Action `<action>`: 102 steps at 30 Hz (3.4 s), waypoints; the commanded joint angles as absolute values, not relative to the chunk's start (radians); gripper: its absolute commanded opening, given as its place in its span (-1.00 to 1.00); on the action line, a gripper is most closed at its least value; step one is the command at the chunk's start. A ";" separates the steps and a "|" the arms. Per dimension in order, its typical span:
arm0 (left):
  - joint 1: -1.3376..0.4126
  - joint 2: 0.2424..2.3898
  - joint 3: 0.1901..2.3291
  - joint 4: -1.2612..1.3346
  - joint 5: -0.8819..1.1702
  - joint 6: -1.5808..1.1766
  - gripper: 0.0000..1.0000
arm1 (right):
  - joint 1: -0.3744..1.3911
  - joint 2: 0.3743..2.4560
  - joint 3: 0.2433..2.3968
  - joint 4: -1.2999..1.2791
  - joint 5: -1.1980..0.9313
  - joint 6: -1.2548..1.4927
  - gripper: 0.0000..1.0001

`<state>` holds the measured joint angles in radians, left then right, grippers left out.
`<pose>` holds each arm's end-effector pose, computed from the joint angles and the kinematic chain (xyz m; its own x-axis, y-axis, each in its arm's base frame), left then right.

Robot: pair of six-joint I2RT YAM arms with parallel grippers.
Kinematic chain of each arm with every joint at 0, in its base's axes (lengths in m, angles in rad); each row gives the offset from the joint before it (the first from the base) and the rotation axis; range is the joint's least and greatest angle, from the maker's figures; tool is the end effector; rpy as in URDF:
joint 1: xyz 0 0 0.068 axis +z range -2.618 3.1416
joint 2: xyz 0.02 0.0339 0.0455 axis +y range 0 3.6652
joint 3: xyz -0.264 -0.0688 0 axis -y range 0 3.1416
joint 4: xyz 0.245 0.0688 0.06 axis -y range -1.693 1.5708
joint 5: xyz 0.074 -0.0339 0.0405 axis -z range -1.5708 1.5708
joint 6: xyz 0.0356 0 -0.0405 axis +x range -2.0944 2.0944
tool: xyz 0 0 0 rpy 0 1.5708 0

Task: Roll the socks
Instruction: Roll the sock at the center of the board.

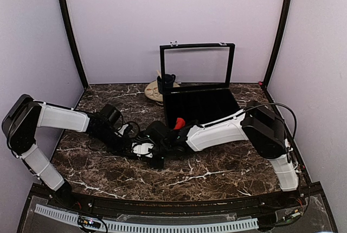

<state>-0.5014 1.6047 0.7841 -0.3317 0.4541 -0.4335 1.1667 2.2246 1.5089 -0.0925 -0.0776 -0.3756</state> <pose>0.2406 -0.1497 0.1422 -0.9742 0.1035 -0.2004 0.1973 0.8219 -0.5344 0.1864 0.4428 0.1284 0.0795 -0.7442 -0.6632 -0.9767 0.0750 -0.2013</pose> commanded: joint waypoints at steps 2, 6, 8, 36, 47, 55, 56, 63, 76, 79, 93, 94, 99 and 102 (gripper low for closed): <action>-0.492 1.535 0.700 -0.402 0.331 -0.495 -0.31 | 1.147 2.277 1.605 -0.300 -0.252 -0.242 -1.00; -0.491 1.472 0.651 -0.338 0.320 -0.543 -0.28 | 1.134 2.321 1.716 -0.418 -0.342 -0.173 -1.00; -0.491 1.423 0.624 -0.302 0.314 -0.567 -0.28 | 1.127 2.338 1.755 -0.447 -0.381 -0.134 -1.00; -0.773 0.976 0.363 -0.099 0.099 -0.659 -0.30 | 1.024 2.417 1.874 -0.485 -0.820 0.378 -1.00; -0.845 0.980 0.362 -0.035 0.111 -0.588 -0.39 | 1.013 2.463 1.902 -0.534 -0.804 0.438 -1.00; -0.890 1.083 0.423 -0.034 0.091 -0.535 -0.40 | 0.990 2.465 1.906 -0.547 -0.760 0.465 -1.00; -0.892 1.092 0.429 -0.033 0.087 -0.529 -0.41 | 0.988 2.467 1.910 -0.555 -0.750 0.464 -1.00; -0.902 1.136 0.451 -0.029 0.069 -0.501 -0.41 | 0.984 2.486 1.935 -0.601 -0.712 0.449 -1.00; -0.905 1.248 0.517 0.011 0.054 -0.425 -0.42 | 0.983 2.511 1.947 -0.609 -0.717 0.465 -1.00; -0.905 1.294 0.537 0.016 0.058 -0.413 -0.42 | 0.980 2.516 1.953 -0.609 -0.721 0.469 -1.00; -0.904 1.374 0.541 0.010 0.013 -0.422 -0.48 | 0.963 2.529 1.959 -0.607 -0.754 0.480 -1.00; -0.904 1.381 0.542 0.011 0.012 -0.423 -0.48 | 0.963 2.530 1.960 -0.607 -0.756 0.481 -1.00; -0.904 1.385 0.546 0.011 -0.012 -0.426 -0.48 | 0.962 2.530 1.960 -0.607 -0.761 0.482 -1.00; -0.904 1.378 0.551 0.017 -0.032 -0.418 -0.48 | 0.962 2.531 1.957 -0.607 -0.762 0.482 -1.00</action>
